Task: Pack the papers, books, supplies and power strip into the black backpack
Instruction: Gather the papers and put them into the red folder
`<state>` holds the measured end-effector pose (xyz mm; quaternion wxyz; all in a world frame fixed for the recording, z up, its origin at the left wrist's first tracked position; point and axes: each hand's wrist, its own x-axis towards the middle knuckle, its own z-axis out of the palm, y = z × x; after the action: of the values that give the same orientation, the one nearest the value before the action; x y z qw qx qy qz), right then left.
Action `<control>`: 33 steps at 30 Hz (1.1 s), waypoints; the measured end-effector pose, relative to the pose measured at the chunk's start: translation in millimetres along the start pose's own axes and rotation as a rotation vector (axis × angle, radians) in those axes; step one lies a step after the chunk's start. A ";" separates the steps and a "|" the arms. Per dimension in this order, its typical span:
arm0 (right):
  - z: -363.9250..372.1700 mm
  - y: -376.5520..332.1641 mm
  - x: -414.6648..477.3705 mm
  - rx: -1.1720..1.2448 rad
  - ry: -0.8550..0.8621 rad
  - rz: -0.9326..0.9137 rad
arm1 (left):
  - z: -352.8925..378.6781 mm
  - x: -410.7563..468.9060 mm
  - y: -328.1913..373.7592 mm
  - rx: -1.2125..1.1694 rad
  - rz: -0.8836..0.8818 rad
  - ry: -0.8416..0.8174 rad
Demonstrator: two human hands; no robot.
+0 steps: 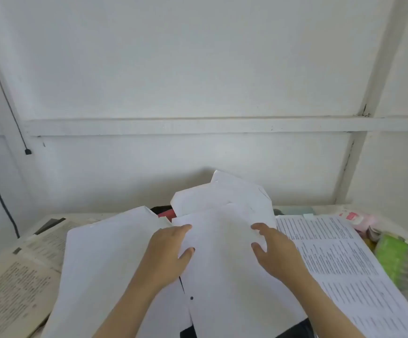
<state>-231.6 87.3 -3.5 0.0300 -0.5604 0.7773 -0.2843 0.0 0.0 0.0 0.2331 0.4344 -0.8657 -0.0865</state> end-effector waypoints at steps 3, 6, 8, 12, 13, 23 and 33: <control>10.4 1.6 -8.3 -0.253 -0.111 0.047 | 18.7 -7.1 -4.7 0.124 -0.086 -0.171; 15.5 -4.8 -15.1 -0.357 -0.094 0.095 | 30.2 -9.9 -4.4 0.141 -0.147 -0.259; 15.8 -8.6 -14.3 -0.361 -0.068 0.122 | 31.9 -8.9 -4.8 0.143 -0.157 -0.240; 18.2 -8.7 -12.0 -0.212 0.012 0.161 | 34.8 -8.7 -7.4 0.067 -0.176 -0.217; 18.2 -6.6 -11.6 -0.129 0.050 0.142 | 34.6 -8.7 -8.2 0.036 -0.177 -0.202; -6.8 3.6 -14.0 0.887 0.088 0.266 | 25.8 -18.0 -4.6 -0.492 -0.177 0.001; -28.2 -20.4 3.3 1.236 -0.005 0.224 | -31.4 -22.3 22.2 -1.011 -0.254 0.111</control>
<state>-225.6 91.6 30.7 0.3799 -0.3552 0.5233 -0.6750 10.7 32.8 28.0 0.4468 0.3730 -0.6427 -0.4981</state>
